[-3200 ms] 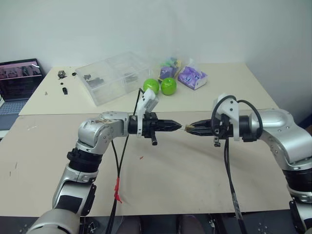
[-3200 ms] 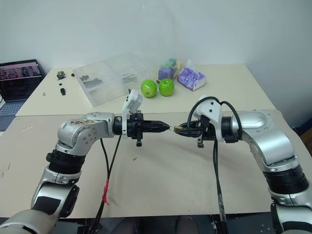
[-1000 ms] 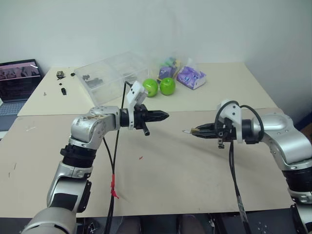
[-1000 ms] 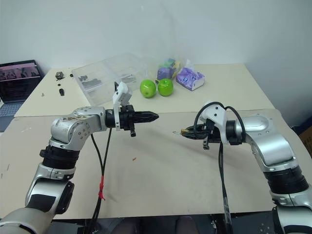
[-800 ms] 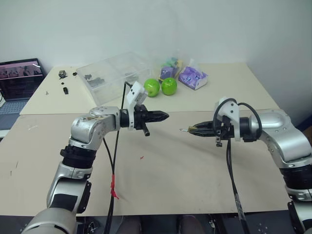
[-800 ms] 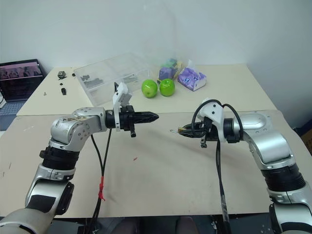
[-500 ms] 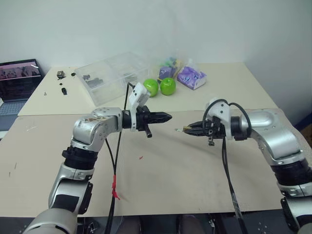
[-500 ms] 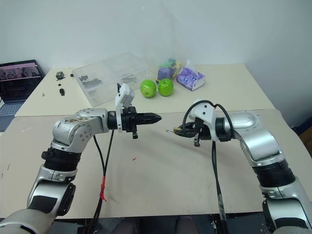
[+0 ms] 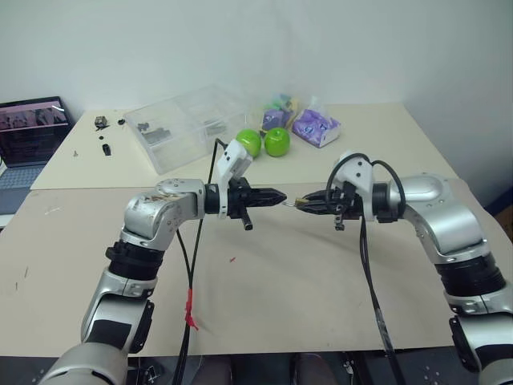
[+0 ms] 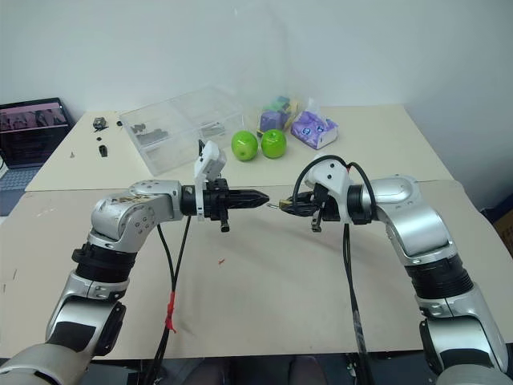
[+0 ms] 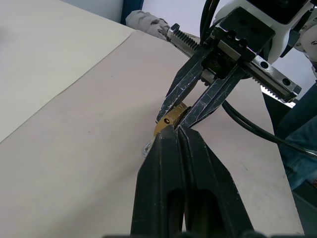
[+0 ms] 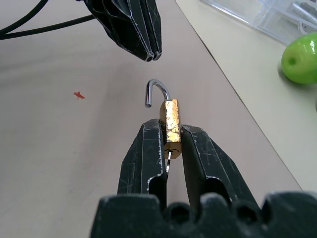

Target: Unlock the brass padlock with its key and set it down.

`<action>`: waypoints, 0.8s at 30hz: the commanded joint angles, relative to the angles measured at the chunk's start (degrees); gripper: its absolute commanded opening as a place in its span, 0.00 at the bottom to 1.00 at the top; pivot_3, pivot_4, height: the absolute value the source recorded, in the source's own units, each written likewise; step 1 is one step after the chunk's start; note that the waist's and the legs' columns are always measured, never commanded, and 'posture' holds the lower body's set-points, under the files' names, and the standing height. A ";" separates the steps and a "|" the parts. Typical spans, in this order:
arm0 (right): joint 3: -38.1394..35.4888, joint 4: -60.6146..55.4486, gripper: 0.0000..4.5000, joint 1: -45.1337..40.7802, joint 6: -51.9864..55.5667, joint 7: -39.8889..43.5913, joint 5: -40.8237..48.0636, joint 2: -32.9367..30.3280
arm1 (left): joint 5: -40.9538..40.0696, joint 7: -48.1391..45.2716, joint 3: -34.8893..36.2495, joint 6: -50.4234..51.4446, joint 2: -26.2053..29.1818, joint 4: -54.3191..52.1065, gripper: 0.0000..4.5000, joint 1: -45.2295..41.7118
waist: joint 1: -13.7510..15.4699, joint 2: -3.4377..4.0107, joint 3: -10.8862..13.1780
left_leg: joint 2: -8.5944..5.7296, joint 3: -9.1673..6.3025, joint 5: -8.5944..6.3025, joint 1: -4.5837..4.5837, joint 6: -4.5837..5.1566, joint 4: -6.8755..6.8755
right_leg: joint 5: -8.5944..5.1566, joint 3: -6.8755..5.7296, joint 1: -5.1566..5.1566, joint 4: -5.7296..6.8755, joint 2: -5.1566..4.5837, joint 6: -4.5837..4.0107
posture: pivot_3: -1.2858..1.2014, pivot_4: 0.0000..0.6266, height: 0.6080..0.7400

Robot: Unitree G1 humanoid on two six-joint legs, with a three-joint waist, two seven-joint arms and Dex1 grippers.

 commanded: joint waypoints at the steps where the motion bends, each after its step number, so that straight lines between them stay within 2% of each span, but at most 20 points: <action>1: -1.55 -1.38 0.04 -1.29 -1.27 -0.31 0.37 0.32 | 0.23 -0.49 0.25 -1.28 0.20 -0.84 0.02 -0.93 | 0.00 0.00 0.00 | 0.00 0.00 0.00 0.00 0.00 0.00 | 0.00 0.00 0.00 0.00 0.00 0.00 | 0.52 0.24 1.00; 17: -2.94 1.89 0.04 -6.89 -1.97 -0.06 0.98 1.20 | 0.73 -0.95 0.16 -1.72 -0.04 -0.23 0.02 -0.94 | -0.15 0.01 0.00 | 0.00 0.00 0.00 0.00 0.00 -0.01 | 0.00 0.00 0.00 0.00 0.00 0.00 | 0.52 0.24 1.00; 24: -1.87 1.03 0.04 -6.03 -2.39 0.44 0.43 0.78 | 0.47 -1.02 0.27 -1.28 -0.41 -0.15 0.02 -1.29 | -0.12 0.01 0.00 | 0.00 0.00 0.00 0.00 0.01 -0.01 | 0.00 0.00 -0.01 0.01 0.00 0.00 | 0.52 0.24 1.00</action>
